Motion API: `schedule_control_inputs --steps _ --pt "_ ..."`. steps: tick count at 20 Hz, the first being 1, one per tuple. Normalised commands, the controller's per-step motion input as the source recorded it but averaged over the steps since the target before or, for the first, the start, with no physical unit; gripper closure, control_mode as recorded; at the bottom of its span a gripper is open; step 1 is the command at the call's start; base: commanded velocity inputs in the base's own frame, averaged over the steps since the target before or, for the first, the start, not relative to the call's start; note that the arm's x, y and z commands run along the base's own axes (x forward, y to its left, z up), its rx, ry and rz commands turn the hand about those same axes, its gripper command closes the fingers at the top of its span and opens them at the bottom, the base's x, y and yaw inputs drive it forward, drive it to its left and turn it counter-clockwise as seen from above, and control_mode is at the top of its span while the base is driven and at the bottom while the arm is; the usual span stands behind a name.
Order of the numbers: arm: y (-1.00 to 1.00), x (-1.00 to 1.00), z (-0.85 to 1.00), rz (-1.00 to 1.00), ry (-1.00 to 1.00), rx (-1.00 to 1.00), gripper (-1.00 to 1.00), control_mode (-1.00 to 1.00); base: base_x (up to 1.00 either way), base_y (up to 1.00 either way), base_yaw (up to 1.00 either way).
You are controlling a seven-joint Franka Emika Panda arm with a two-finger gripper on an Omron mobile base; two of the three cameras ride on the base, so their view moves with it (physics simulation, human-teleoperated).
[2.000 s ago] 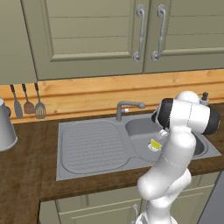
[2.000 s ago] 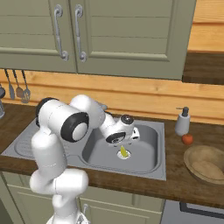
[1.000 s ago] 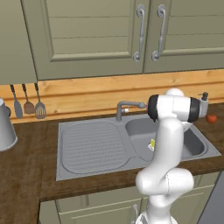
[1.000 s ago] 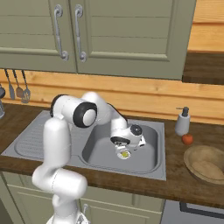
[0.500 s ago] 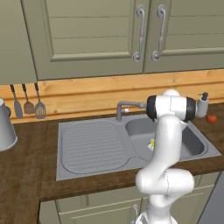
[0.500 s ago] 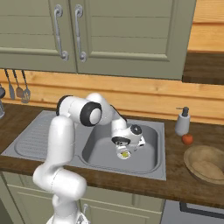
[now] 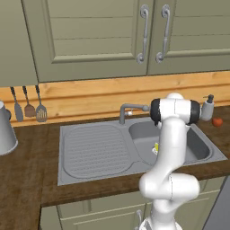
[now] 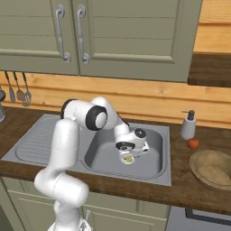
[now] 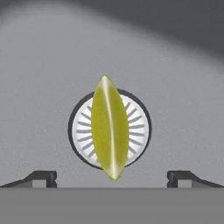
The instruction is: Pick the lemon wedge from the sink and place it in the bowl. Then pick the bowl and place it in the microwave. Then close the microwave door and press the start button.
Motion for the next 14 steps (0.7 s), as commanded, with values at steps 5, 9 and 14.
schedule_control_inputs --steps 5,9,14 --pt "0.18 0.02 -0.16 0.04 0.00 0.01 -1.00 -1.00 0.00 0.00 0.00" --pt "0.03 0.11 -0.07 0.06 0.00 0.01 -1.00 -1.00 0.00 0.00 0.00" --pt "0.00 0.04 -0.13 0.05 0.00 0.00 -1.00 -1.00 0.00 0.00 0.00"
